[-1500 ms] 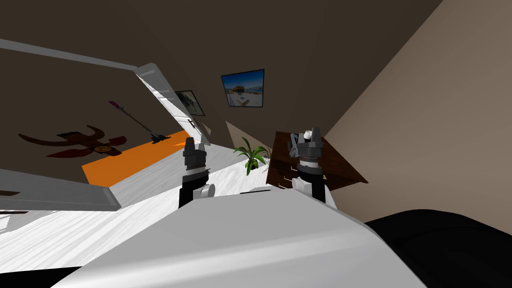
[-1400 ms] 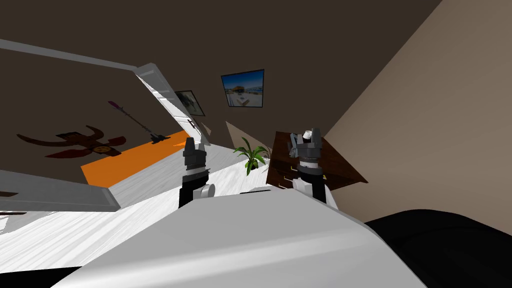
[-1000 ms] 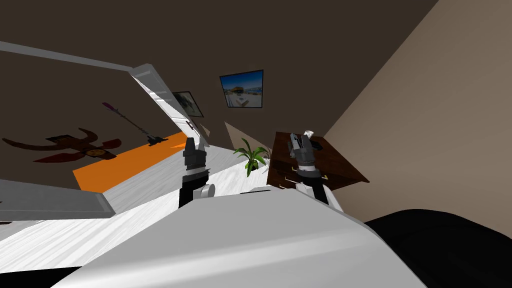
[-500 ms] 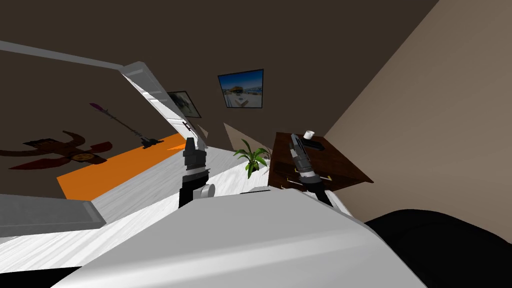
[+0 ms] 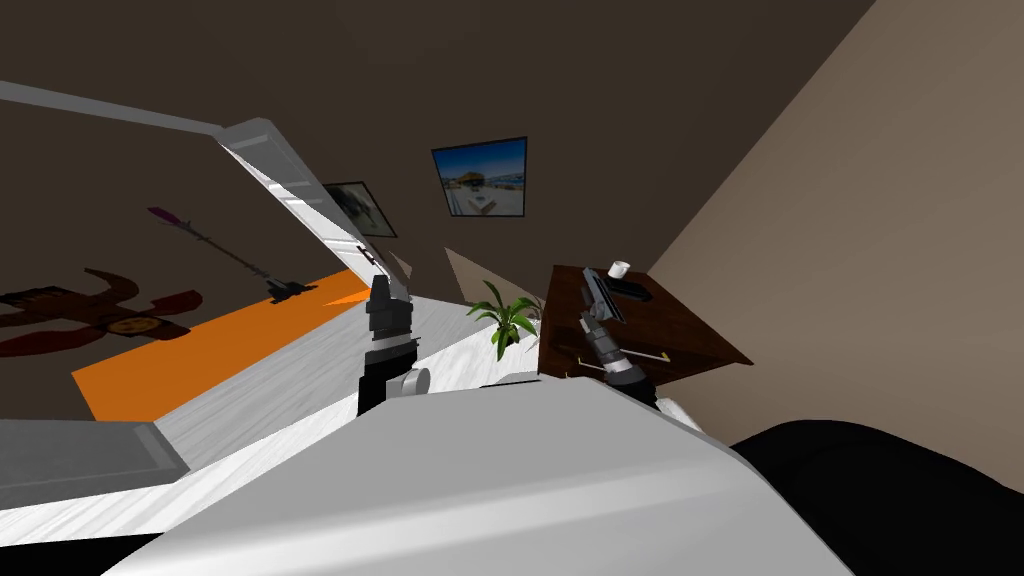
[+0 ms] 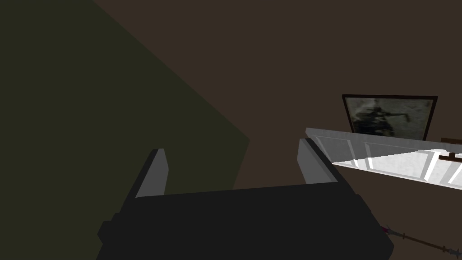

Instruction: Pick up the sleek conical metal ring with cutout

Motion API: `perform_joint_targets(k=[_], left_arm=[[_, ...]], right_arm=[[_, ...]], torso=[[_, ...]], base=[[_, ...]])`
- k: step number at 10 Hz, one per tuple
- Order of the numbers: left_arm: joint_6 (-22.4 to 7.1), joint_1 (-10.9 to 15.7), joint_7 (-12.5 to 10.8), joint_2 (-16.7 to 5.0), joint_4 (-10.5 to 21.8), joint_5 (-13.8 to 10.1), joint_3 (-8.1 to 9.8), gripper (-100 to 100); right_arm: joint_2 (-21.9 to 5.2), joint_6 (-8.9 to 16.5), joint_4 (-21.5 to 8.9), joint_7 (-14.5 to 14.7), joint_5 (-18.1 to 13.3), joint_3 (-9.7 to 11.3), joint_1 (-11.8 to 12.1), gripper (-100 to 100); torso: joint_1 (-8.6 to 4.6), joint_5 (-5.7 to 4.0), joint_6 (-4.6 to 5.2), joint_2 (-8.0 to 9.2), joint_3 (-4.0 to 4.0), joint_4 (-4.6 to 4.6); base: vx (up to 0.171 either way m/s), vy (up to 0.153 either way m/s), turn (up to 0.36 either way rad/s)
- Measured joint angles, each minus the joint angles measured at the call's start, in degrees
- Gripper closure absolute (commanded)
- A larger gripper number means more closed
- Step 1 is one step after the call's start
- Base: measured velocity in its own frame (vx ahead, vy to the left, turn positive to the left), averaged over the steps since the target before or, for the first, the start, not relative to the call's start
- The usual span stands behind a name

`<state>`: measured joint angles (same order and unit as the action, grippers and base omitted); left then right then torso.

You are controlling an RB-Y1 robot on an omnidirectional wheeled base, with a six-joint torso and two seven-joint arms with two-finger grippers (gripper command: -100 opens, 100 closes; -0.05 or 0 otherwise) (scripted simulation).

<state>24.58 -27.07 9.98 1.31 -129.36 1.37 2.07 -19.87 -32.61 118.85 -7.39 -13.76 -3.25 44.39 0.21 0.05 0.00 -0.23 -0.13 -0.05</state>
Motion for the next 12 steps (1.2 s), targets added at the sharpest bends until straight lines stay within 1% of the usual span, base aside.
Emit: perform_joint_targets(k=[1,3,4,5,7,8,9,10,11,12], left_arm=[[0.00,0.00,0.00,0.00,0.00,0.00,0.00,0],[0.00,0.00,0.00,0.00,0.00,0.00,0.00,0],[0.00,0.00,0.00,0.00,0.00,0.00,0.00,0],[0.00,0.00,0.00,0.00,0.00,0.00,0.00,0],[0.00,0.00,0.00,0.00,0.00,0.00,0.00,0],[0.00,-0.01,0.00,0.00,0.00,0.00,0.00,0],[0.00,0.00,0.00,0.00,0.00,0.00,0.00,0],[0.00,0.00,0.00,0.00,0.00,0.00,0.00,0],[0.00,0.00,0.00,0.00,0.00,0.00,0.00,0],[0.00,0.00,0.00,0.00,0.00,0.00,0.00,0]], right_arm=[[-2.03,-0.06,-1.21,-0.47,-0.76,-0.43,1.95,-100],[-5.05,-0.53,-5.33,-0.57,-3.40,0.11,4.75,-100],[-6.41,-0.46,-6.14,-0.94,-3.73,-0.24,5.53,-100],[-7.68,-0.92,-7.45,-1.10,-4.46,-0.46,7.14,-100],[-11.36,-0.45,-10.16,-1.91,-6.57,-0.95,9.98,-100],[-13.00,-0.72,-11.21,-2.12,-7.67,-1.47,12.45,-100],[-14.03,-0.84,-12.18,-2.18,-8.24,-1.56,12.97,-100],[-15.53,-0.92,-12.96,-2.34,-8.93,-2.05,14.37,-100],[-16.54,-1.02,-13.88,-2.63,-9.20,-2.39,14.59,-100],[-17.39,-1.15,-15.08,-2.50,-10.08,-2.53,15.47,-100]], torso=[[0.07,0.02,0.01,-0.01,-0.01,0.00],[0.17,0.04,0.00,-0.16,-0.09,-0.04],[0.06,0.03,-0.03,-0.06,-0.04,-0.01],[0.02,0.01,0.00,-0.02,-0.01,0.00],[0.10,0.03,-0.01,-0.14,-0.08,-0.03],[0.15,0.05,0.00,-0.20,-0.12,-0.04],[0.08,0.03,-0.04,-0.12,-0.08,-0.03],[0.05,0.03,-0.01,-0.04,-0.03,-0.01],[-0.07,0.00,-0.04,-0.02,-0.01,0.00],[-0.10,-0.01,-0.02,-0.05,-0.03,-0.01]], base=[[0.103,0.105,-0.120],[0.086,0.094,-0.072],[0.059,0.068,-0.043],[0.087,0.080,-0.116],[0.113,0.104,-0.104],[0.076,0.084,-0.043],[0.056,0.080,-0.055],[0.053,0.047,-0.046],[0.069,0.041,-0.053],[0.104,0.074,-0.102]])
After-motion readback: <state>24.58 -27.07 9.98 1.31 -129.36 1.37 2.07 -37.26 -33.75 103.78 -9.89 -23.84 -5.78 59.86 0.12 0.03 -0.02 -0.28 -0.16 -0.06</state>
